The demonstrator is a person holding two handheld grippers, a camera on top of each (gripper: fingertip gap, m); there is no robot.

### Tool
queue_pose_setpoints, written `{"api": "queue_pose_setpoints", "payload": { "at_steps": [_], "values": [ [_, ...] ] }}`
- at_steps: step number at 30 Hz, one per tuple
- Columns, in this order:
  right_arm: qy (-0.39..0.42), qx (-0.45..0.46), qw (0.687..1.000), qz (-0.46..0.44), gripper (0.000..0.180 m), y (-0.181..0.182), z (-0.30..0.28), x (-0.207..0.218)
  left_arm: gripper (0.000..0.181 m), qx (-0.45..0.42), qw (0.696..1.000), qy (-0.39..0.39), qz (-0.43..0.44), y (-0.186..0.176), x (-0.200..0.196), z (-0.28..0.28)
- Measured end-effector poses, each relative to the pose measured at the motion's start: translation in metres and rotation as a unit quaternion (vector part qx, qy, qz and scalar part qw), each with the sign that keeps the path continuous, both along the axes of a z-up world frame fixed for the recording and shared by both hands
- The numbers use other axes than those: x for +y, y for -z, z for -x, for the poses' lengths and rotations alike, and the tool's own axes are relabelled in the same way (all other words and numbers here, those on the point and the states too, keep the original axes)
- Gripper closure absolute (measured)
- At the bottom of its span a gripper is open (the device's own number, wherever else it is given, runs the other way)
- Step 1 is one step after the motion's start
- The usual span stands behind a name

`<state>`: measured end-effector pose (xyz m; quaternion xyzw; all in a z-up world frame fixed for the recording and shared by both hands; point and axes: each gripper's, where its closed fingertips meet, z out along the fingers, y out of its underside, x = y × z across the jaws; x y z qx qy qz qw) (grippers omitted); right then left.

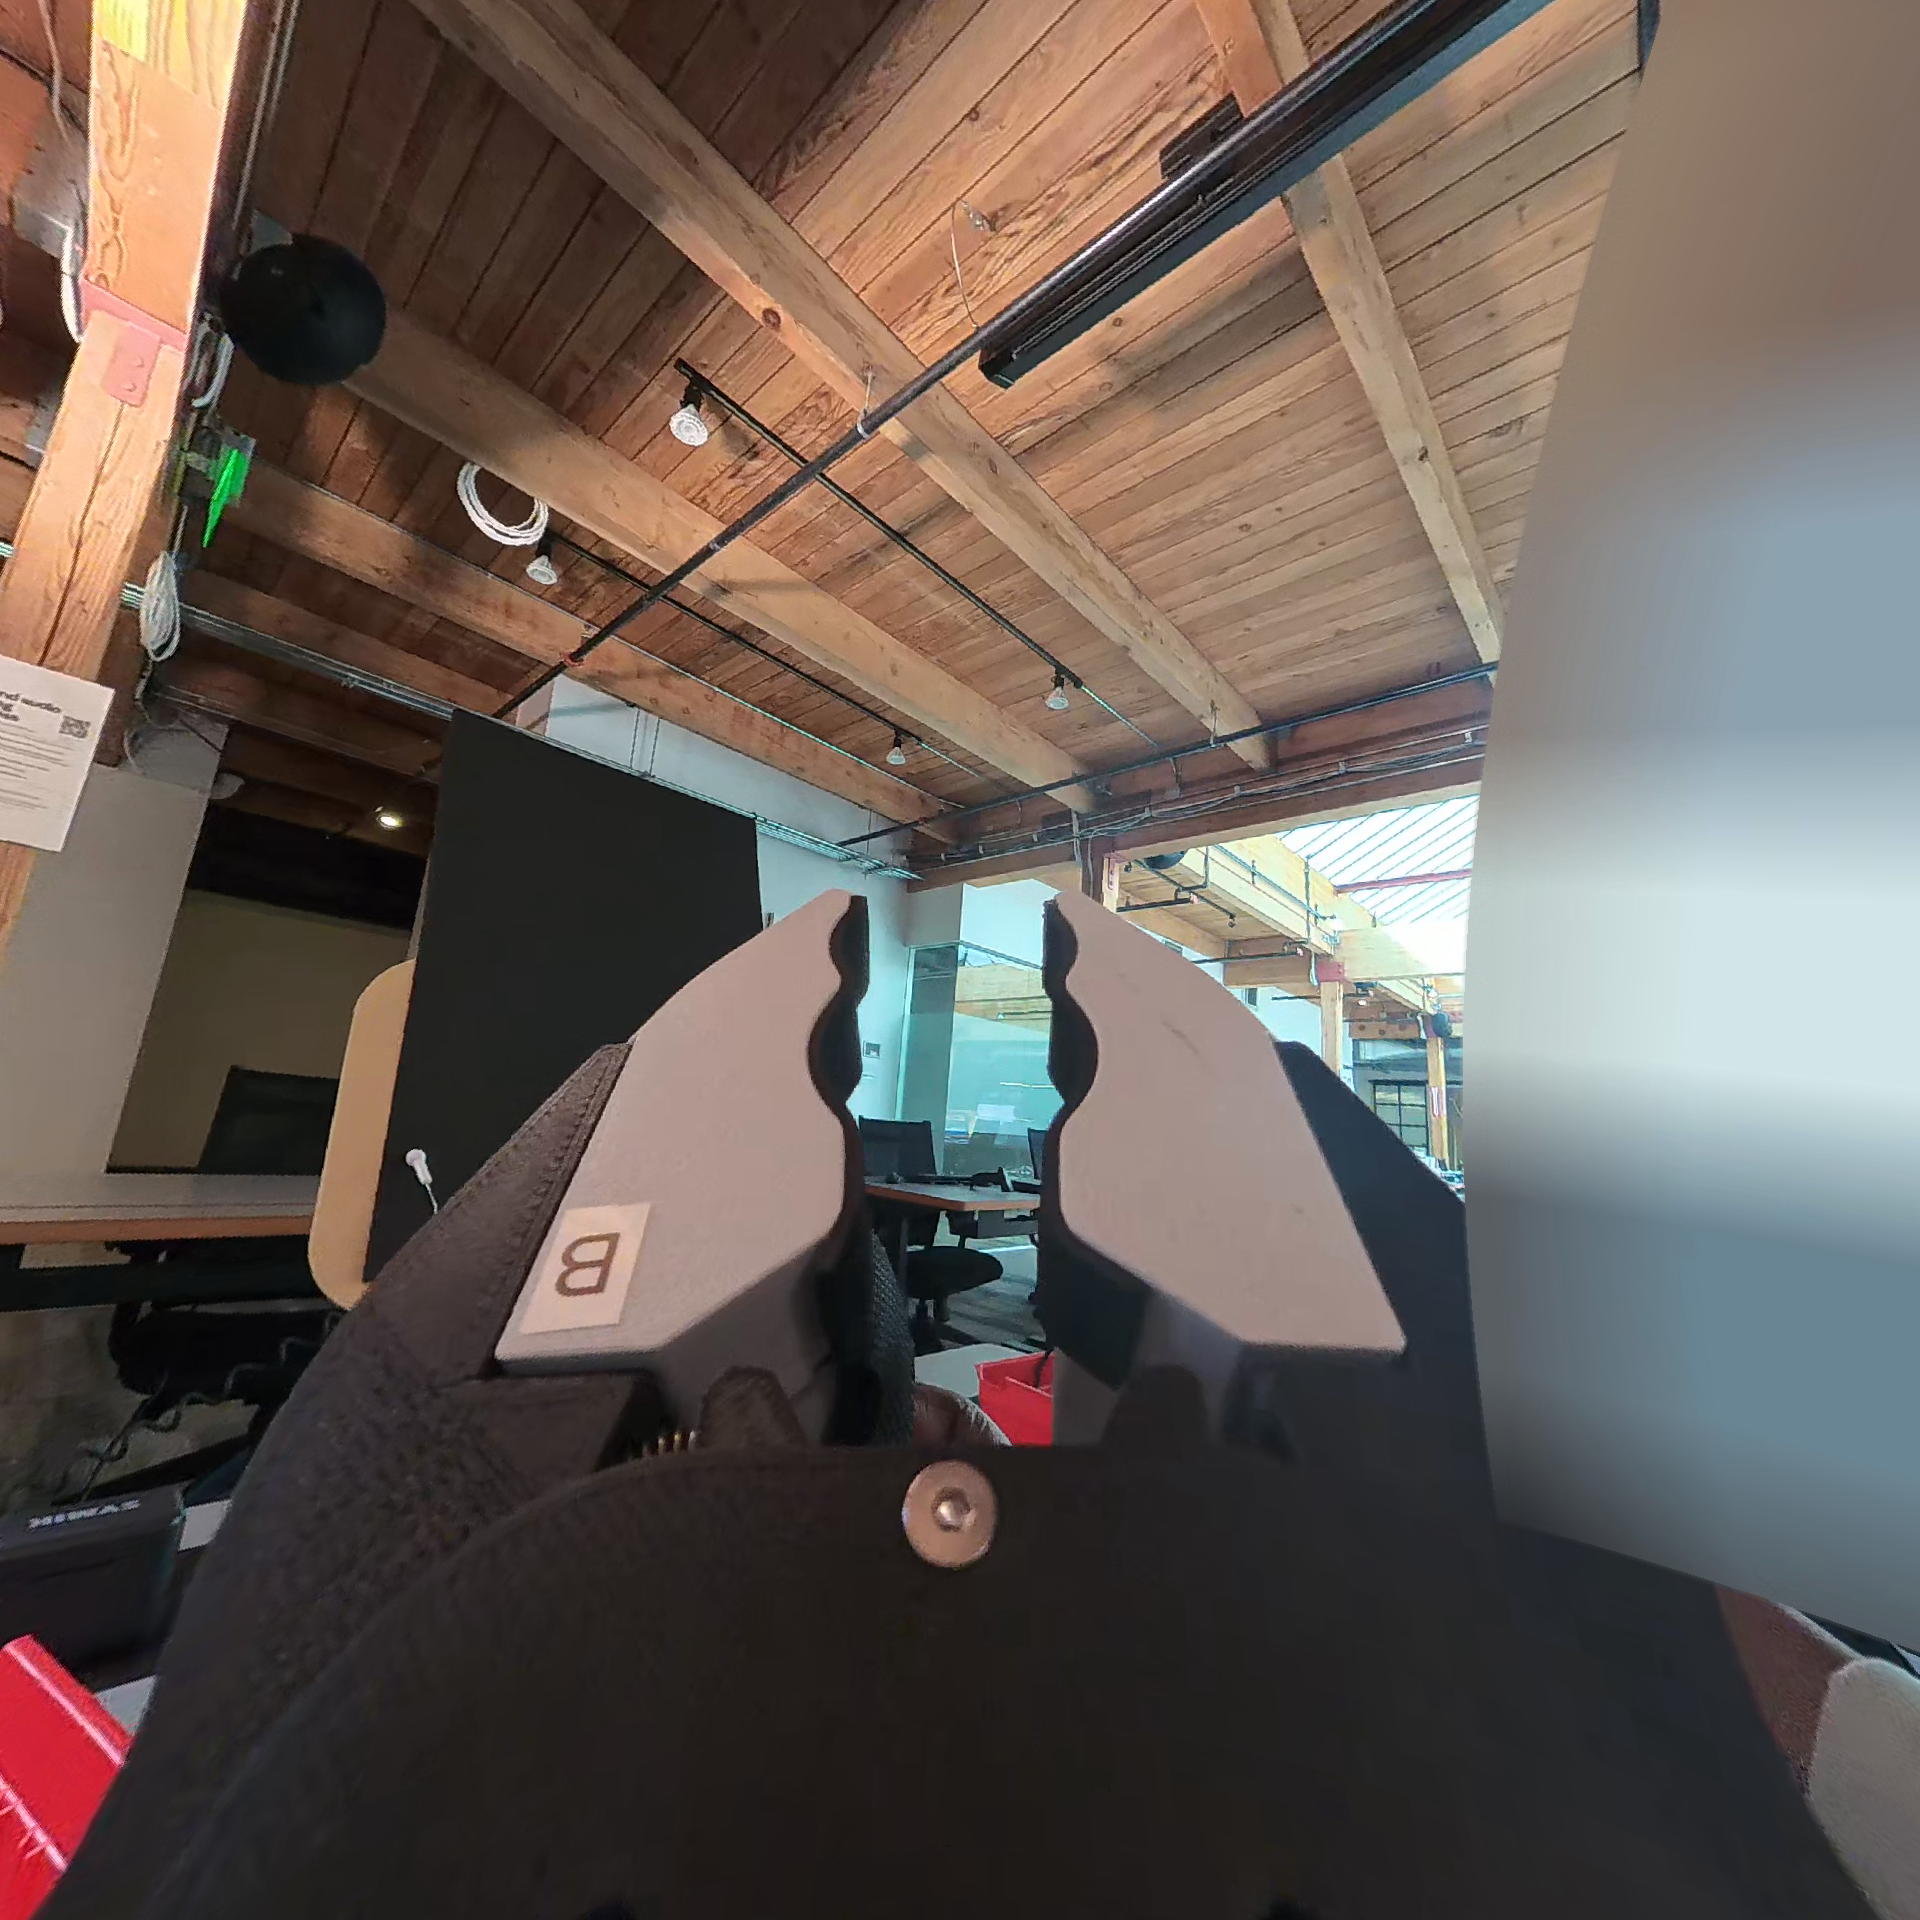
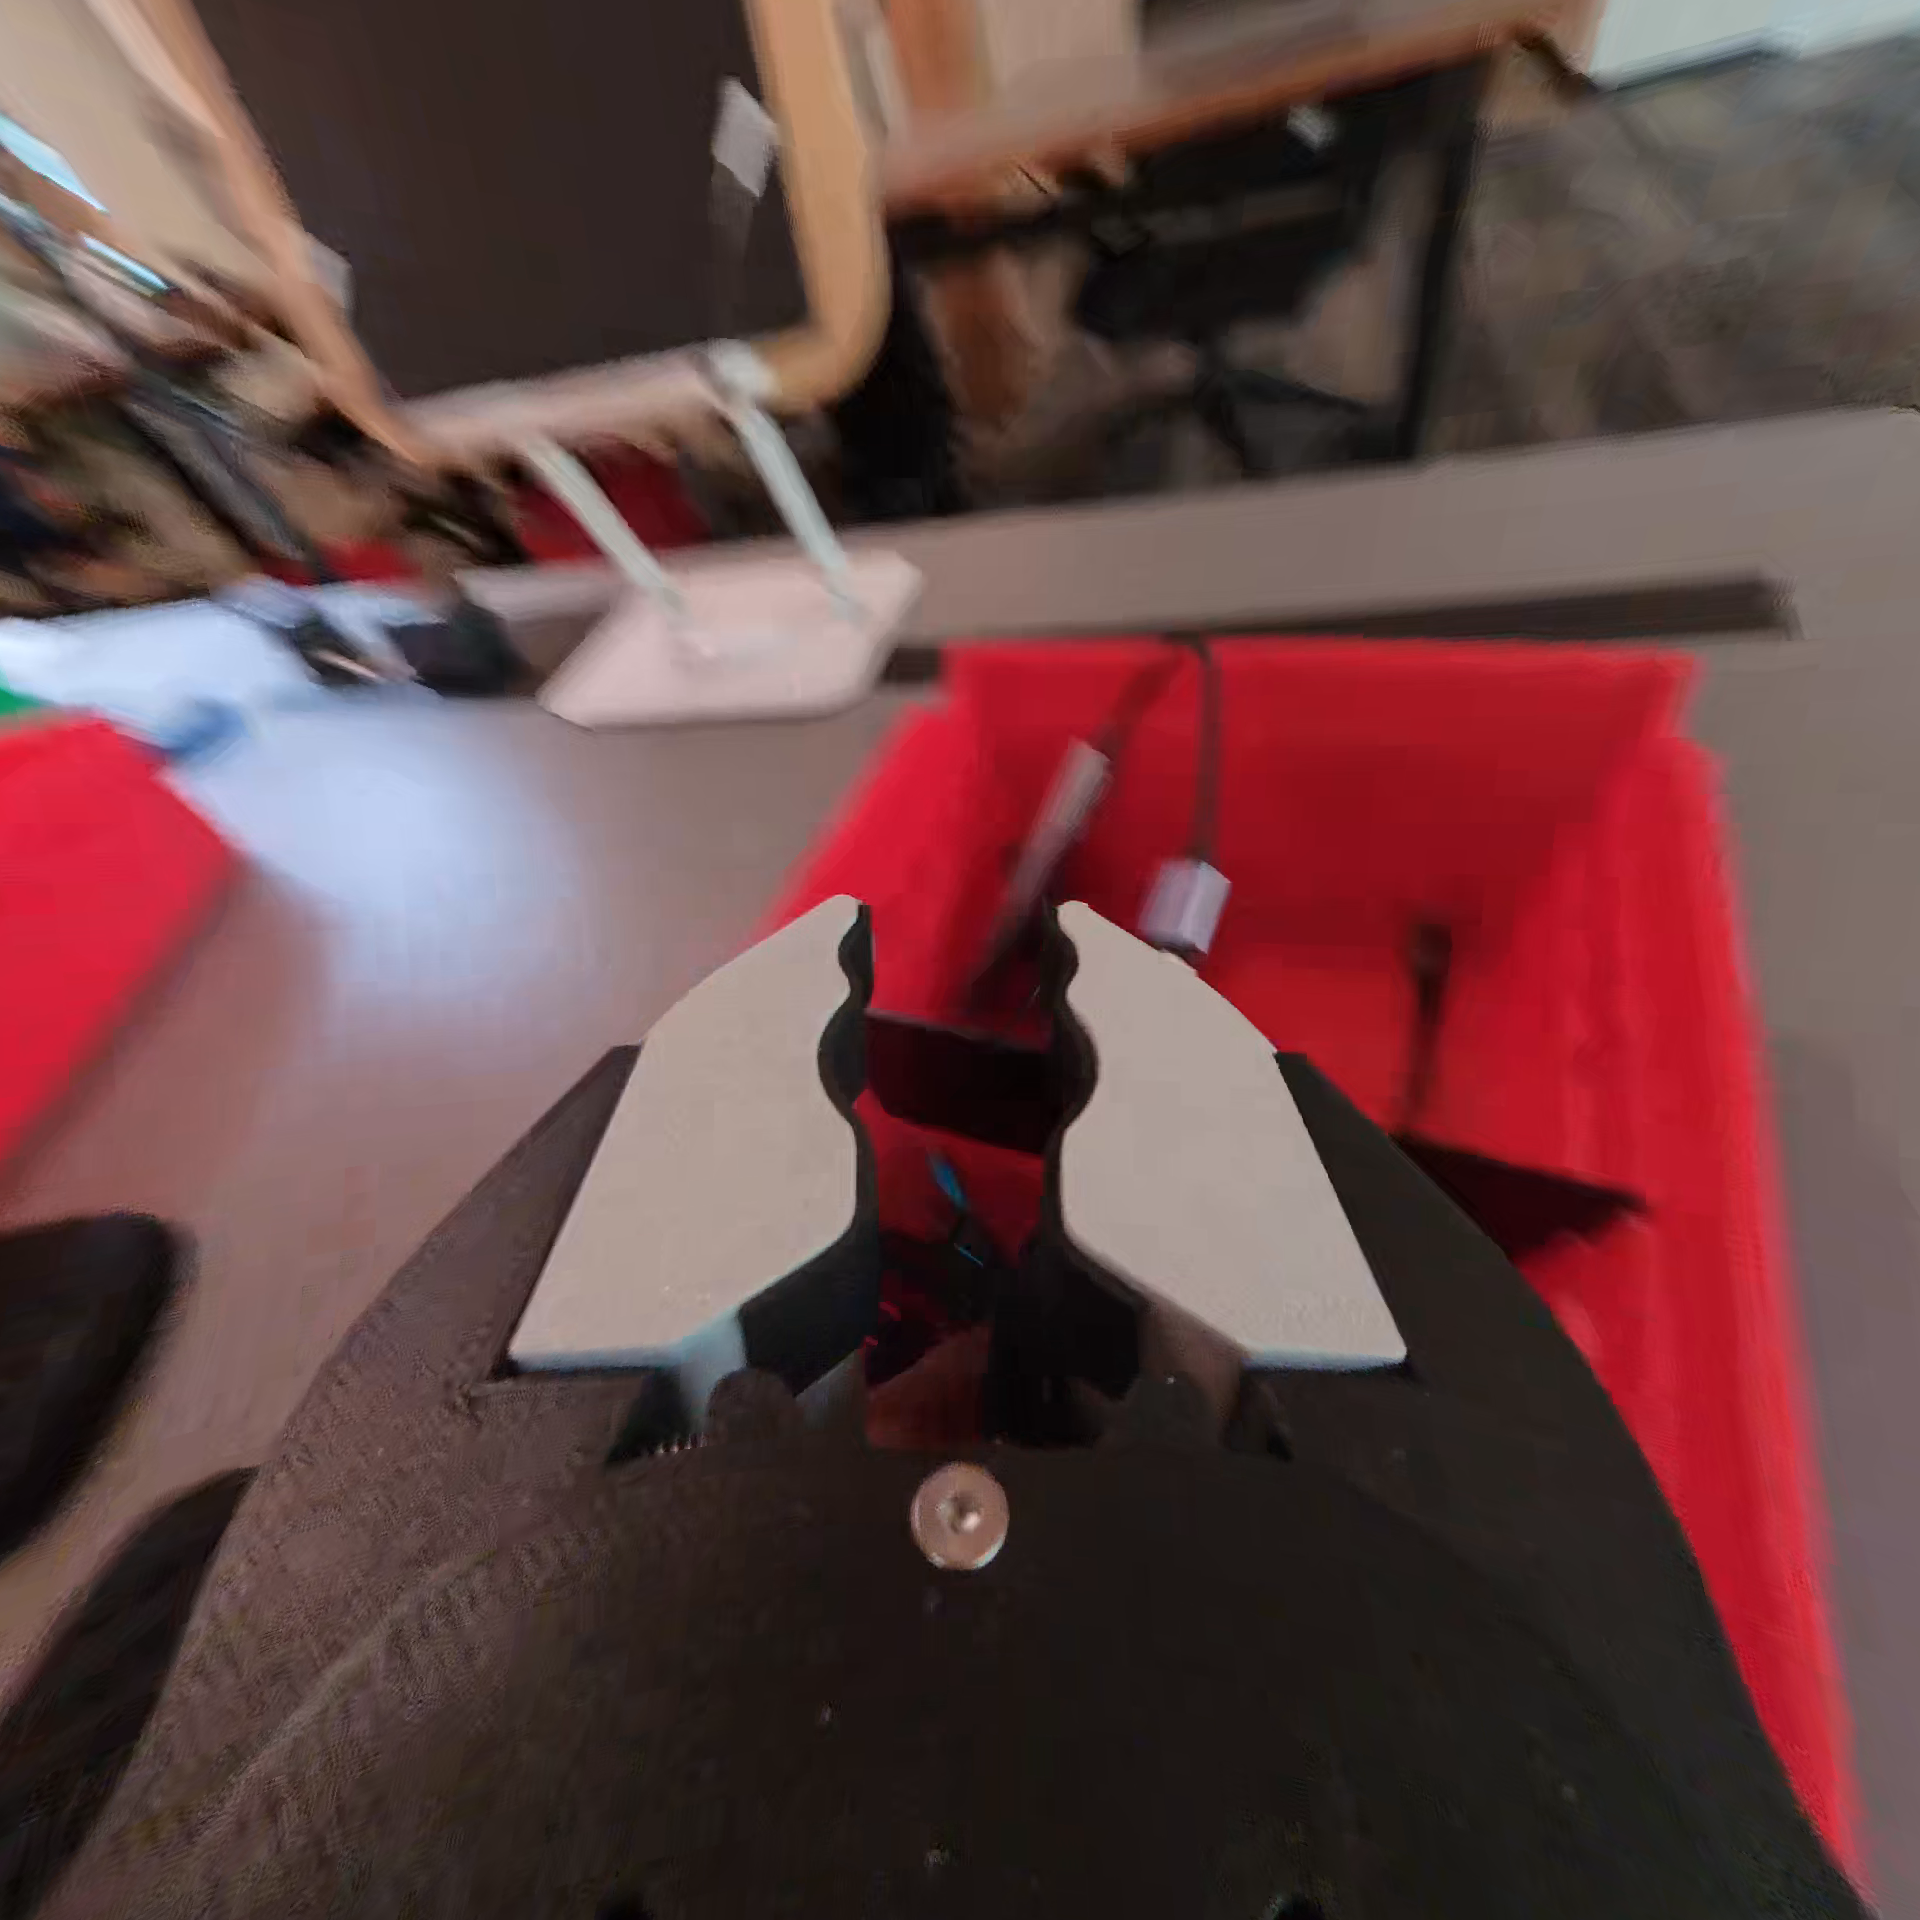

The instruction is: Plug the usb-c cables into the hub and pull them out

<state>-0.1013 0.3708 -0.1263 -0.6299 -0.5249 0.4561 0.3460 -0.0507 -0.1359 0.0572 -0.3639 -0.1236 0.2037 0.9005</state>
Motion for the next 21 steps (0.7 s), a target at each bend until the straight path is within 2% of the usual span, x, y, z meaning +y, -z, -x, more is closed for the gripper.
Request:
{"api": "queue_pose_setpoints", "payload": {
  "at_steps": [2,5,8,9,10,14,16,18,21],
  "values": [
    [0.049,-0.043,0.995,-0.07,0.148,0.021,-0.006,0.018,0.149,-0.002,1.0,0.003,0.002,0.001,0.002,0.001],
    [0.053,-0.06,0.992,-0.103,0.138,0.035,0.001,0.02,0.149,-0.004,1.0,0.009,0.006,0.002,0.007,0.001],
    [0.071,-0.116,0.981,-0.138,0.144,0.054,0.009,0.031,0.149,-0.005,1.0,0.013,0.012,0.003,0.01,0.001],
    [0.081,-0.133,0.975,-0.159,0.159,0.057,0.011,0.037,0.149,-0.005,1.0,0.012,0.013,0.003,0.011,0.001],
    [0.096,-0.136,0.969,-0.185,0.165,0.053,0.013,0.043,0.149,-0.005,1.0,0.011,0.013,0.004,0.01,0.002],
    [0.158,-0.112,0.941,-0.278,0.166,0.03,0.024,0.069,0.15,-0.01,1.0,0.009,0.01,0.006,0.009,0.006],
    [0.175,-0.158,0.931,-0.278,0.162,0.042,0.025,0.082,0.15,-0.014,1.0,0.014,0.014,0.007,0.01,0.007],
    [0.178,-0.215,0.923,-0.263,0.141,0.059,0.023,0.09,0.15,-0.015,0.999,0.018,0.024,0.009,0.013,0.008],
    [0.197,-0.176,0.929,-0.258,0.128,0.045,0.022,0.09,0.15,-0.014,0.999,0.012,0.043,0.012,0.018,0.008]
  ]
}}
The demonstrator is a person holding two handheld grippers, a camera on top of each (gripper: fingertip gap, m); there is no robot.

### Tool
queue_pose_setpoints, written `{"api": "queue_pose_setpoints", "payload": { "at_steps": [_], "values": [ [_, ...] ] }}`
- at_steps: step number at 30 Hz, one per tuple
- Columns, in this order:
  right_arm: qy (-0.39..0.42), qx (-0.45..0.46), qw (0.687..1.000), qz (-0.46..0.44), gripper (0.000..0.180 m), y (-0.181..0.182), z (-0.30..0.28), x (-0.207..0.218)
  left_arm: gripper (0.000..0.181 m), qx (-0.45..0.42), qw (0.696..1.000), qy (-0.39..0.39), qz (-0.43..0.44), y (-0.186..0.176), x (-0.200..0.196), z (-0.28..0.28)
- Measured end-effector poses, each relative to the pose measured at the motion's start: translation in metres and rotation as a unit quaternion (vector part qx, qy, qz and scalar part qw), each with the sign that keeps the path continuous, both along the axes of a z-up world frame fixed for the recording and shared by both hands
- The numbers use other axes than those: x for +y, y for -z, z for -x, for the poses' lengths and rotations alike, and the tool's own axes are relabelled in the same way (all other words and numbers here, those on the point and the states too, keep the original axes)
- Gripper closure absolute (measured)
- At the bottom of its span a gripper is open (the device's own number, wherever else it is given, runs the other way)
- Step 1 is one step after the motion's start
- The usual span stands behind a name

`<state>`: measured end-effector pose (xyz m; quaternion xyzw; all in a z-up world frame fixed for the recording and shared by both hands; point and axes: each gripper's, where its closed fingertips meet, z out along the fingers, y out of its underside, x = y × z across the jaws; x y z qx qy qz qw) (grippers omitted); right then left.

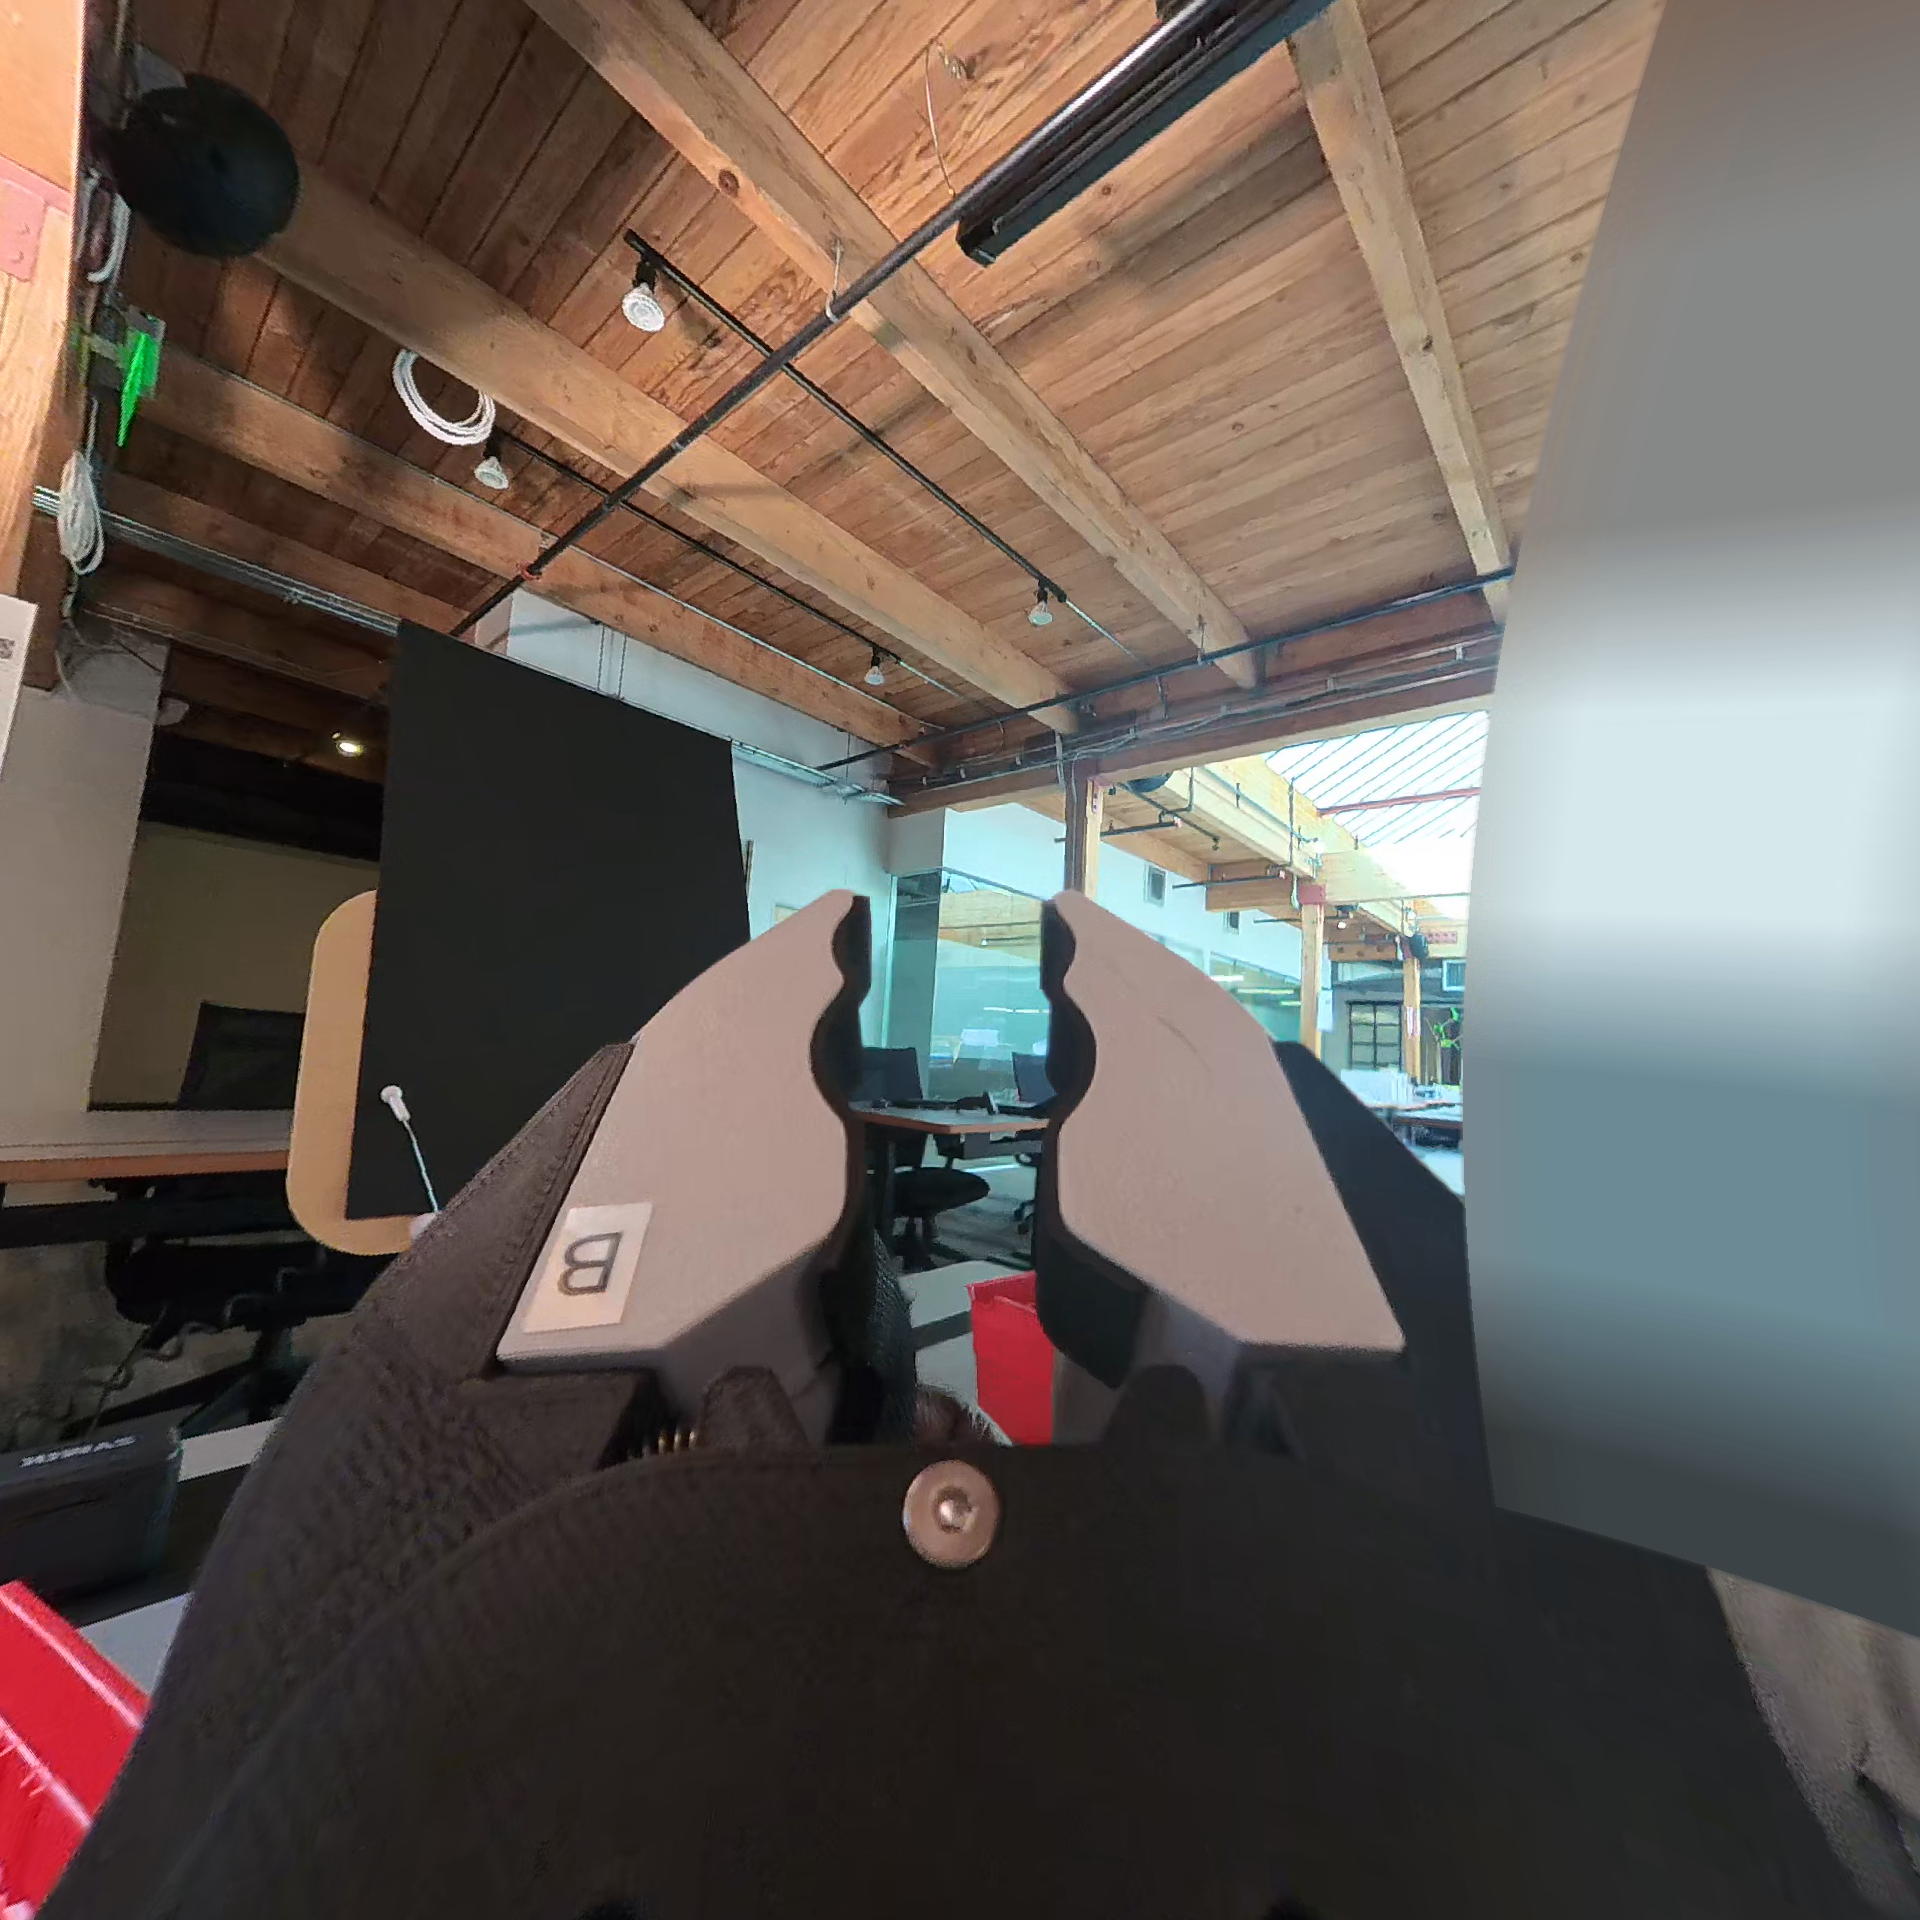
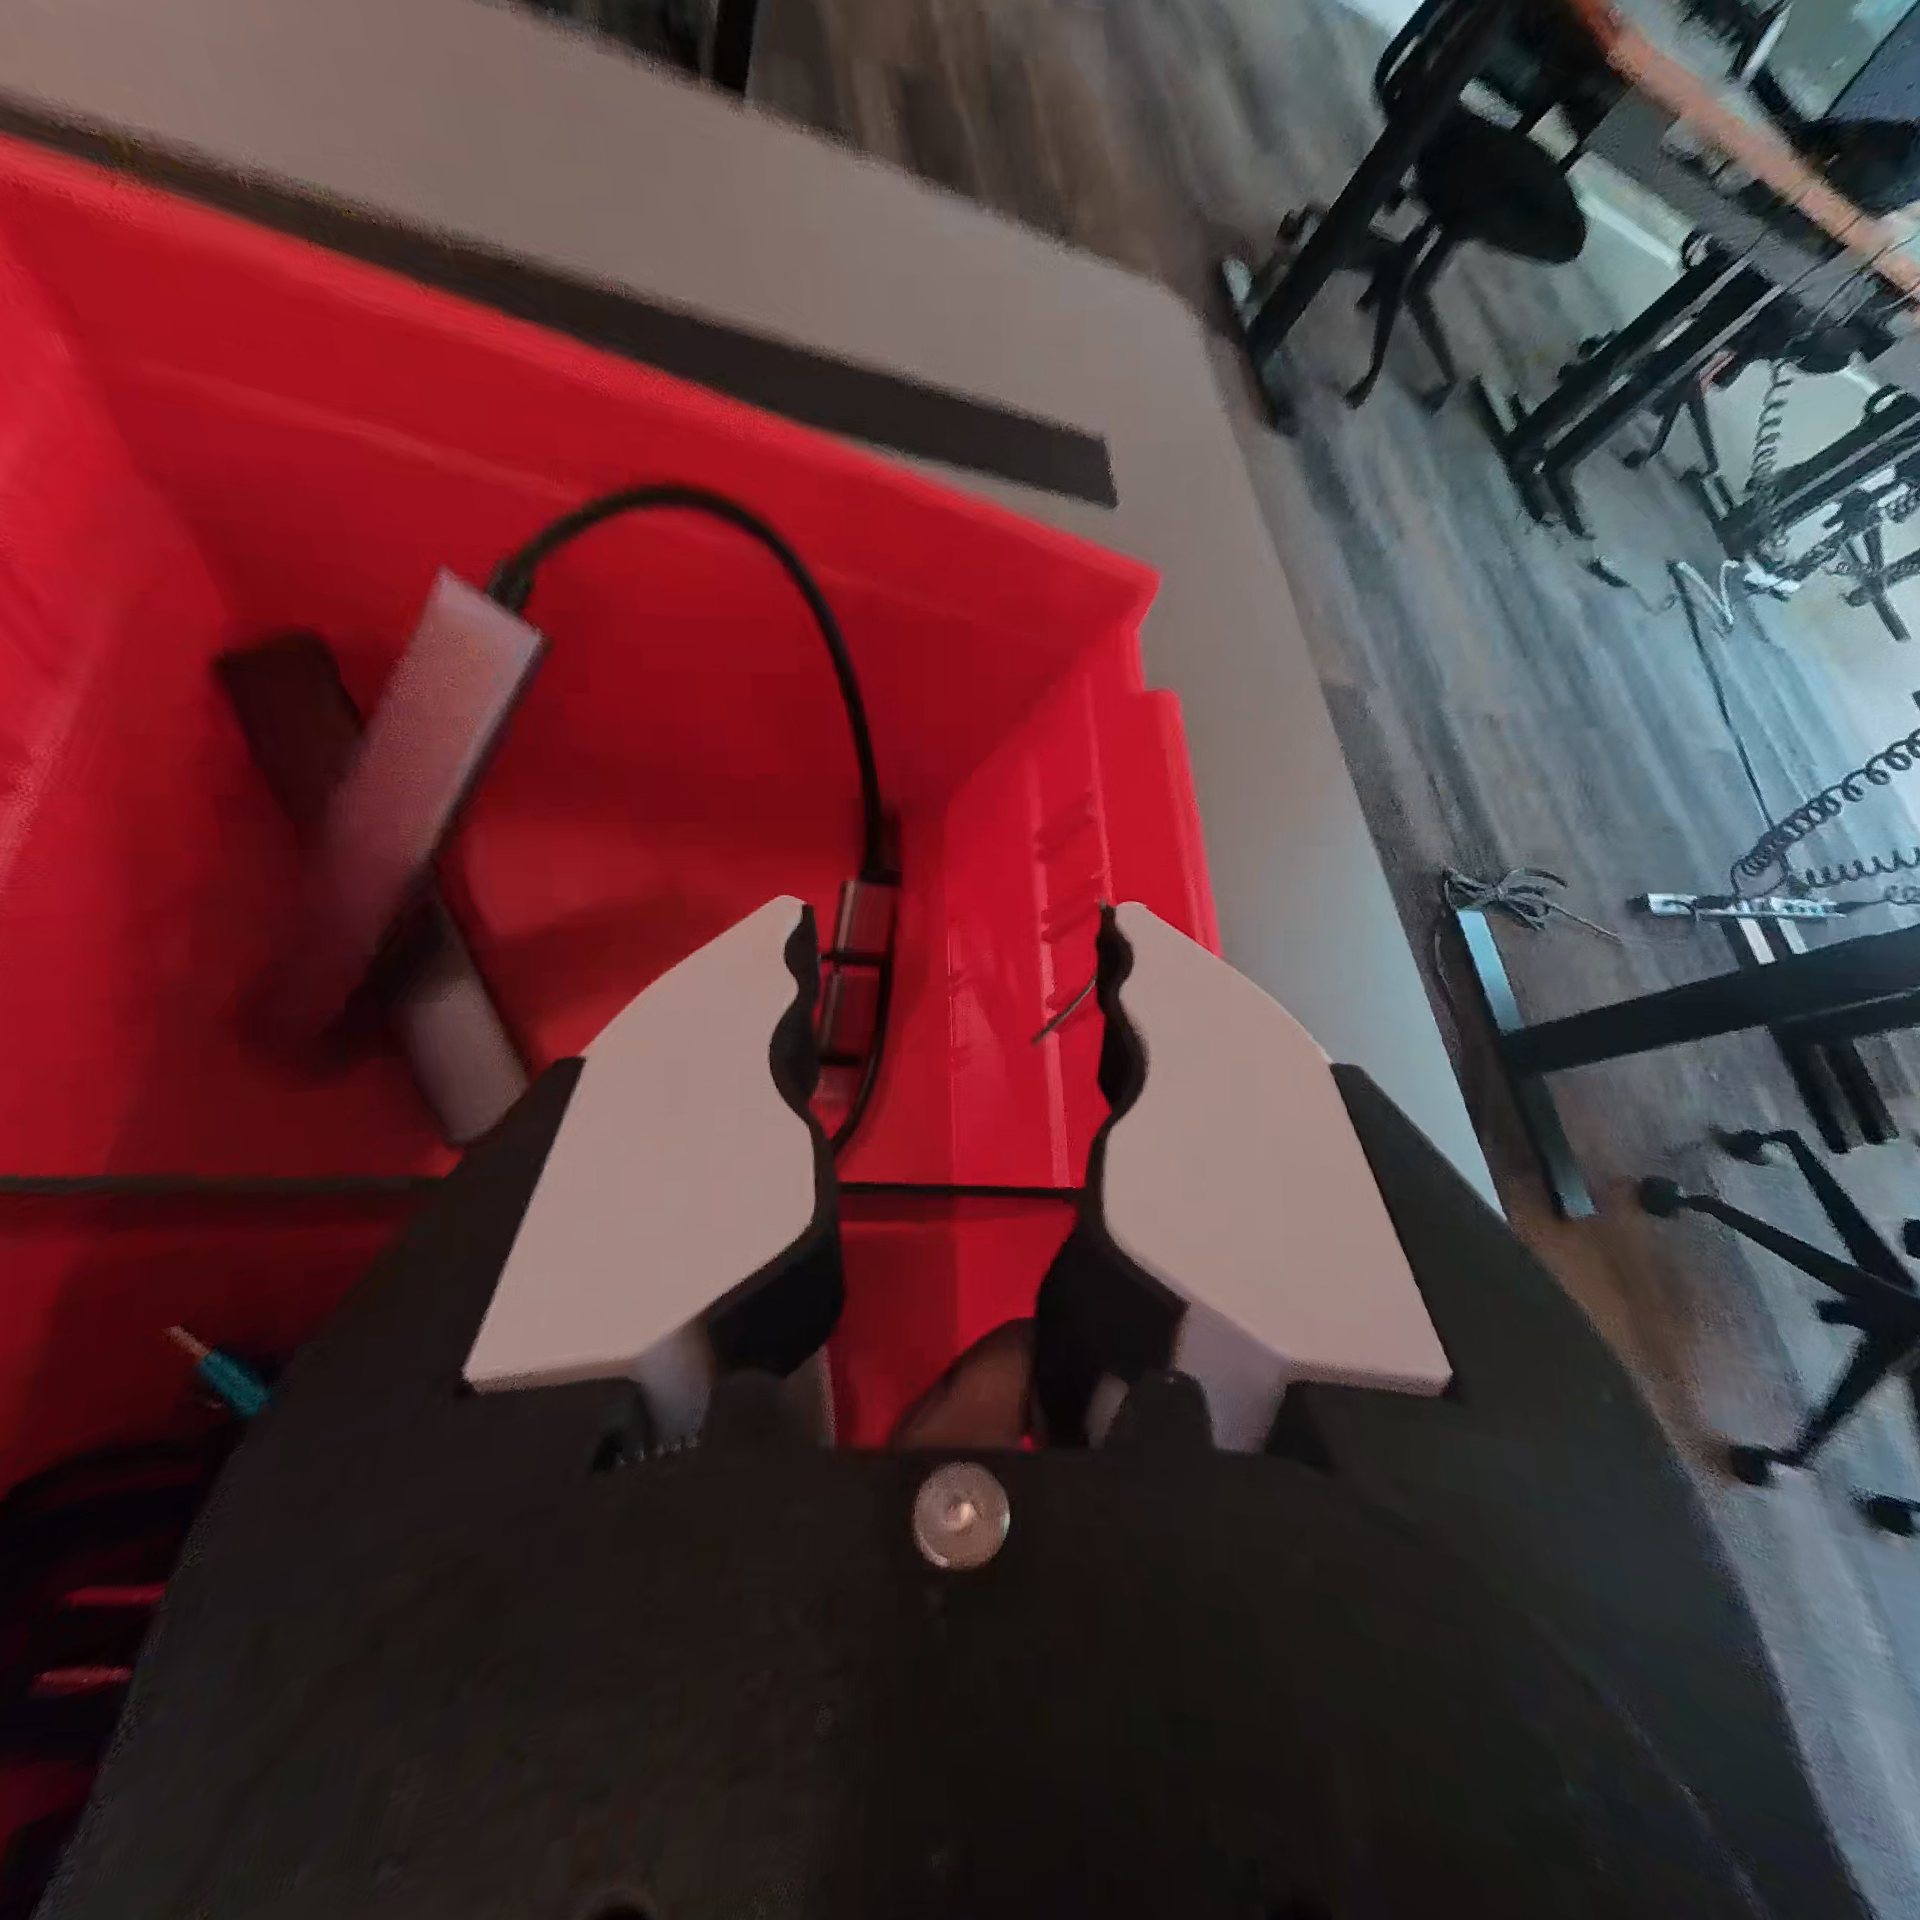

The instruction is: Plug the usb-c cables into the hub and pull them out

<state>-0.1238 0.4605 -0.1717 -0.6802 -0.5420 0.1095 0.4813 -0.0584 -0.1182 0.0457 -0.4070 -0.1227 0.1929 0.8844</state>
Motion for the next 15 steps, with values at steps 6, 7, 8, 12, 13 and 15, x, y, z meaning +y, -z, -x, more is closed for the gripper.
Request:
{"api": "queue_pose_setpoints", "payload": {
  "at_steps": [6,7,8,12,13,15],
  "values": [
    [-0.319,0.385,0.788,0.36,0.109,-0.125,-0.015,-0.161,0.15,0.002,0.998,0.016,0.065,0.012,0.024,-0.001],
    [-0.369,0.429,0.712,0.416,0.108,-0.15,-0.034,-0.189,0.15,0.002,0.996,0.024,0.088,0.017,0.033,-0.001],
    [-0.407,0.453,0.65,0.454,0.108,-0.167,-0.052,-0.212,0.15,0.005,0.993,0.031,0.115,0.023,0.042,-0.003],
    [-0.484,0.443,0.565,0.5,0.106,-0.184,-0.095,-0.288,0.149,0.048,0.973,0.003,0.224,0.045,0.08,-0.008],
    [-0.494,0.438,0.56,0.5,0.104,-0.185,-0.102,-0.305,0.149,0.056,0.968,-0.012,0.244,0.049,0.089,-0.008],
    [-0.513,0.436,0.552,0.492,0.104,-0.187,-0.114,-0.333,0.152,0.048,0.962,0.011,0.27,0.057,0.11,-0.016]
  ]
}}
